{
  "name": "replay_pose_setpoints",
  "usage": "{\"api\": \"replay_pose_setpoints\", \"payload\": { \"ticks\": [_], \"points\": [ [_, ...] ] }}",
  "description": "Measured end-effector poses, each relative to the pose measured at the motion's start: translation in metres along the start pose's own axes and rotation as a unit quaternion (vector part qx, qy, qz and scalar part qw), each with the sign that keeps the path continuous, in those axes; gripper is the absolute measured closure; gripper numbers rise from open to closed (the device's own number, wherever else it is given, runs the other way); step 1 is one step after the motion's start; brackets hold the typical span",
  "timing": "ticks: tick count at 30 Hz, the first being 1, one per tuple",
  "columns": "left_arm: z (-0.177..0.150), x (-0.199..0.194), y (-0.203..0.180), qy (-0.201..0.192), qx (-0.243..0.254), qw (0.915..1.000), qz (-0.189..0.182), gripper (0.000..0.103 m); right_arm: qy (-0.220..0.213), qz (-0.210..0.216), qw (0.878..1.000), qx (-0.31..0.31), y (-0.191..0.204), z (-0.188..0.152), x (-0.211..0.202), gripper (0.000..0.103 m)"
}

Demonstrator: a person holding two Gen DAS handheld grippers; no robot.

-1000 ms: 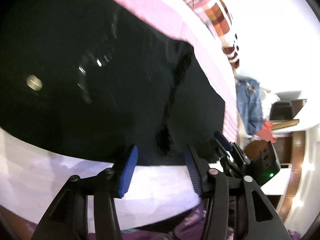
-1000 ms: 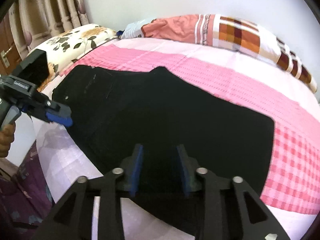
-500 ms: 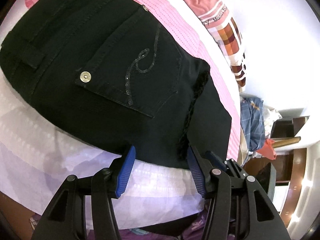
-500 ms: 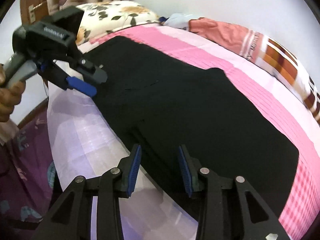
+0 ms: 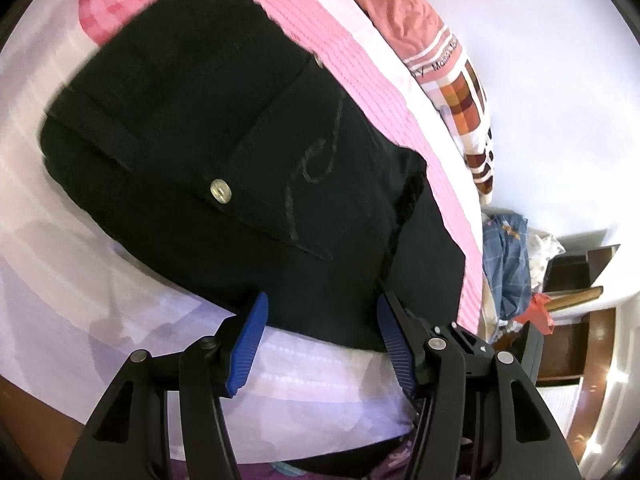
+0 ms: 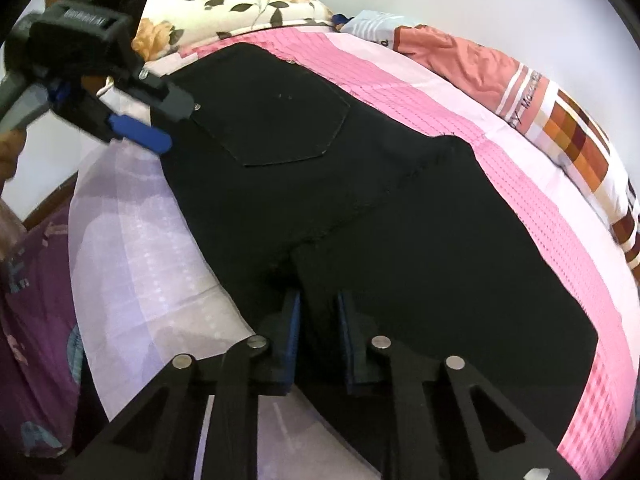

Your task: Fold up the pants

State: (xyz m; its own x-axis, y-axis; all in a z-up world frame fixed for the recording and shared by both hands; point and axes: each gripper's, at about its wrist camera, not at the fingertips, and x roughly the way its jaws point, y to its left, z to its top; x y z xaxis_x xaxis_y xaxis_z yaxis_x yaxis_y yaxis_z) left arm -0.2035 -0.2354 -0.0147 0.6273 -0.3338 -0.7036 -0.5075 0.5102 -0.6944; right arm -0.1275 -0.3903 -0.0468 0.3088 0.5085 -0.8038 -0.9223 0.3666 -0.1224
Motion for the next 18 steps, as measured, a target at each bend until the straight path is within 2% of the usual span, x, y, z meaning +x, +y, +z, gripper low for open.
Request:
{"api": "replay_pose_setpoints", "payload": {
  "ticks": [2, 4, 6, 8, 10, 13, 15, 16, 17, 18],
  "points": [
    [0.005, -0.01, 0.002, -0.009, 0.007, 0.9998, 0.016, 0.045, -0.002, -0.003, 1.0, -0.006, 0.005, -0.002, -0.002, 0.089],
    [0.015, -0.026, 0.006, -0.029, 0.022, 0.9981, 0.05, 0.045, -0.002, -0.015, 1.0, -0.025, 0.014, -0.005, -0.004, 0.089],
    [0.028, -0.04, 0.015, -0.044, 0.023, 0.9964, 0.069, 0.044, 0.0, -0.011, 1.0, -0.019, 0.012, -0.004, -0.004, 0.089],
    [0.039, -0.048, 0.027, -0.044, 0.015, 0.9972, 0.058, 0.044, -0.004, -0.006, 1.0, -0.016, 0.01, -0.004, -0.005, 0.089],
    [0.05, -0.052, 0.035, -0.045, 0.018, 0.9968, 0.064, 0.044, -0.002, -0.003, 1.0, -0.02, 0.01, -0.003, -0.004, 0.089],
    [0.059, -0.051, 0.034, -0.041, 0.043, 0.9958, 0.07, 0.044, -0.024, 0.022, 0.999, 0.0, 0.004, 0.0, -0.016, 0.078],
    [0.065, -0.058, 0.031, -0.053, 0.06, 0.9941, 0.073, 0.044, -0.044, 0.044, 0.998, 0.024, -0.002, 0.005, -0.028, 0.072],
    [0.067, -0.064, 0.03, -0.059, 0.066, 0.9937, 0.069, 0.044, -0.051, 0.046, 0.997, 0.032, -0.004, 0.008, -0.033, 0.064],
    [0.07, -0.072, 0.029, -0.065, 0.069, 0.9944, 0.045, 0.044, -0.056, 0.046, 0.997, 0.038, -0.004, 0.009, -0.036, 0.058],
    [0.072, -0.078, 0.028, -0.071, 0.072, 0.9946, 0.021, 0.042, -0.06, 0.048, 0.996, 0.044, -0.005, 0.011, -0.039, 0.056]
  ]
}}
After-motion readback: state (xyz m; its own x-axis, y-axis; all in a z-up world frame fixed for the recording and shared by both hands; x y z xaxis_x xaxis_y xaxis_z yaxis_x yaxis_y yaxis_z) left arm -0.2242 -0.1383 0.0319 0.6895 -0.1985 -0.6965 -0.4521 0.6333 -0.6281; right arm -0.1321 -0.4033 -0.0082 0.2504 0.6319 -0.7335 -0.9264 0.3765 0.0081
